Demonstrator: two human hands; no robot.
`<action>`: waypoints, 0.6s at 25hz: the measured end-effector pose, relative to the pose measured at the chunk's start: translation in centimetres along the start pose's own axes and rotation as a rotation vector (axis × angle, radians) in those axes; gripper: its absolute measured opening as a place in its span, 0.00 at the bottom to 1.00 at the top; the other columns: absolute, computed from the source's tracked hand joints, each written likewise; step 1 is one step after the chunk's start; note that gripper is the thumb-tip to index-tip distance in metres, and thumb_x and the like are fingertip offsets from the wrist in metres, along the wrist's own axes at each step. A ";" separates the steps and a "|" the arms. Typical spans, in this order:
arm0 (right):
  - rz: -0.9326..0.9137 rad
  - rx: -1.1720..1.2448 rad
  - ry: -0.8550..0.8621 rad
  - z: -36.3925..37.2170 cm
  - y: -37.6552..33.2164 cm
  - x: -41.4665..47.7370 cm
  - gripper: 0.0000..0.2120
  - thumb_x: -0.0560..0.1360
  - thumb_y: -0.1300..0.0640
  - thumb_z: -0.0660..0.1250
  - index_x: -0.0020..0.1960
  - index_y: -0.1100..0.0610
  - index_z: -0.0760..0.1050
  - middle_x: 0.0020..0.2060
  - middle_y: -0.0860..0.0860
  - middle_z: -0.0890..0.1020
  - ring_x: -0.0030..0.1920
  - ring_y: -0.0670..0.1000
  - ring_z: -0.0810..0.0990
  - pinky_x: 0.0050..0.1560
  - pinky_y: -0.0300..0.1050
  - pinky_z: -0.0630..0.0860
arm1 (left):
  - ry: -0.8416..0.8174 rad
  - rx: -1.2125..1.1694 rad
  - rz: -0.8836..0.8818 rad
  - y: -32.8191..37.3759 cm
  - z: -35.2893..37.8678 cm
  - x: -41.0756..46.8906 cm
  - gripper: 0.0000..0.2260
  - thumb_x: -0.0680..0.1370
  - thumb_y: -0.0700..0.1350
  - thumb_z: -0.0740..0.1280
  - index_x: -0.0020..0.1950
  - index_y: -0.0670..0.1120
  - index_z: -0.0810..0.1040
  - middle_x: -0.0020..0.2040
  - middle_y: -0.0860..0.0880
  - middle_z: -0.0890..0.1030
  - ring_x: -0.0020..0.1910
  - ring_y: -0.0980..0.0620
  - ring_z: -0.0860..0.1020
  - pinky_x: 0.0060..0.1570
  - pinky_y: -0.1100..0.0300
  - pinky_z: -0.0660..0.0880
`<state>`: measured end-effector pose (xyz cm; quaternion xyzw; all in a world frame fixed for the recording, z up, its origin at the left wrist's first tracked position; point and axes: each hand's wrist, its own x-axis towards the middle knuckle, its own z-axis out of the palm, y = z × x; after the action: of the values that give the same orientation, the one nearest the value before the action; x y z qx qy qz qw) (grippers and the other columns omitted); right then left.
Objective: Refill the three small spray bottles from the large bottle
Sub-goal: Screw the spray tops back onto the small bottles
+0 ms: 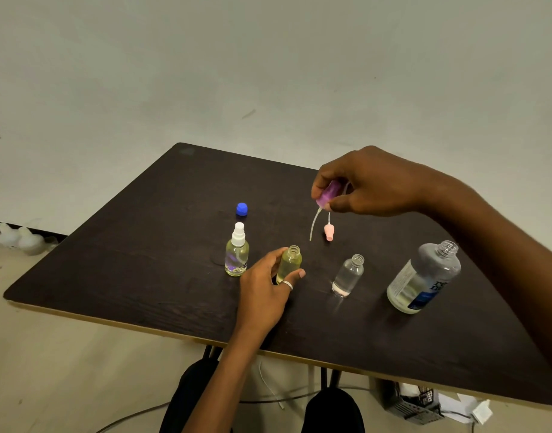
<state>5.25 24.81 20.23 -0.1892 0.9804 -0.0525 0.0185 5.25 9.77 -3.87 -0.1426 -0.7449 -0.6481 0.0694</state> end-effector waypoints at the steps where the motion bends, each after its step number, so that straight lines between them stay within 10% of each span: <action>1: -0.012 -0.007 0.002 0.2 -0.2 0.0 0.09 0.74 0.57 0.71 0.53 0.48 0.81 0.44 0.41 0.82 0.46 0.41 0.81 0.46 0.35 0.76 | 0.000 -0.001 -0.002 0.0 0.0 0.0 0.20 0.73 0.47 0.76 0.64 0.54 0.79 0.53 0.60 0.83 0.53 0.64 0.80 0.52 0.68 0.76; 15: -0.048 -0.022 -0.060 6.4 -1.3 1.6 0.11 0.74 0.58 0.71 0.55 0.51 0.79 0.48 0.45 0.81 0.47 0.43 0.79 0.48 0.38 0.76 | -0.002 -0.034 0.005 0.0 0.0 -0.1 0.18 0.73 0.46 0.76 0.61 0.54 0.80 0.51 0.59 0.84 0.51 0.63 0.81 0.53 0.66 0.77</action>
<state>4.60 22.42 13.98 -0.2142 0.9751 -0.0364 0.0448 5.32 9.74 -3.85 -0.1464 -0.7336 -0.6602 0.0678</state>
